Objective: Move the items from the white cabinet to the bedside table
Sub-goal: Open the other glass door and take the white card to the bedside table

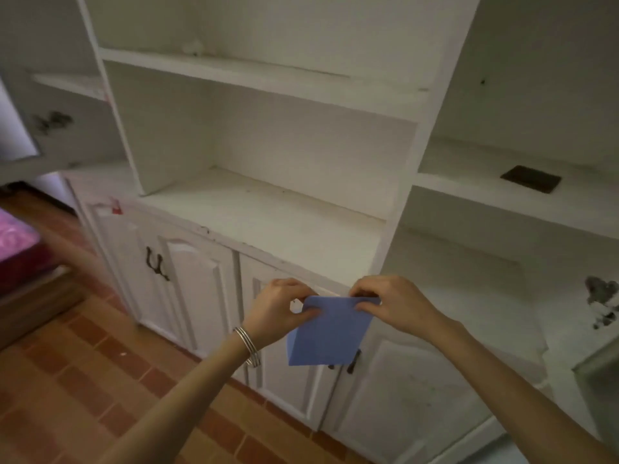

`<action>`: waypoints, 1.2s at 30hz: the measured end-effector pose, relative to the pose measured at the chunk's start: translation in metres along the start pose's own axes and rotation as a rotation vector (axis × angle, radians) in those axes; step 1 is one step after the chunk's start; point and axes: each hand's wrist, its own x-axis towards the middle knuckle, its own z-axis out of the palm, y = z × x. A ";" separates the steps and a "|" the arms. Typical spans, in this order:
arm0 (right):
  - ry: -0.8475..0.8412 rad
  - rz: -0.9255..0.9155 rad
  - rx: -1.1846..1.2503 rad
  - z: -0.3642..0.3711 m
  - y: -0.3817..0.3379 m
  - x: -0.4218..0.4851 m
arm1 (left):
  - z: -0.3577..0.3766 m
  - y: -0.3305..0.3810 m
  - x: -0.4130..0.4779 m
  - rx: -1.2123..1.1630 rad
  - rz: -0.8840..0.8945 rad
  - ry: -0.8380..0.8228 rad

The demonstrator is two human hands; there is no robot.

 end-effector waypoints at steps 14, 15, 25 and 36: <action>-0.229 -0.549 -0.028 0.100 -0.178 0.101 | -0.148 -0.030 -0.229 0.202 -0.545 0.150; -0.239 -0.576 -0.031 0.108 -0.193 0.107 | -0.159 -0.030 -0.247 0.203 -0.579 0.175; -0.324 -0.754 0.018 0.199 -0.376 0.154 | -0.266 -0.050 -0.430 0.522 -0.781 0.196; -0.389 -0.945 0.029 0.286 -0.596 0.173 | -0.381 -0.056 -0.614 0.745 -0.997 0.250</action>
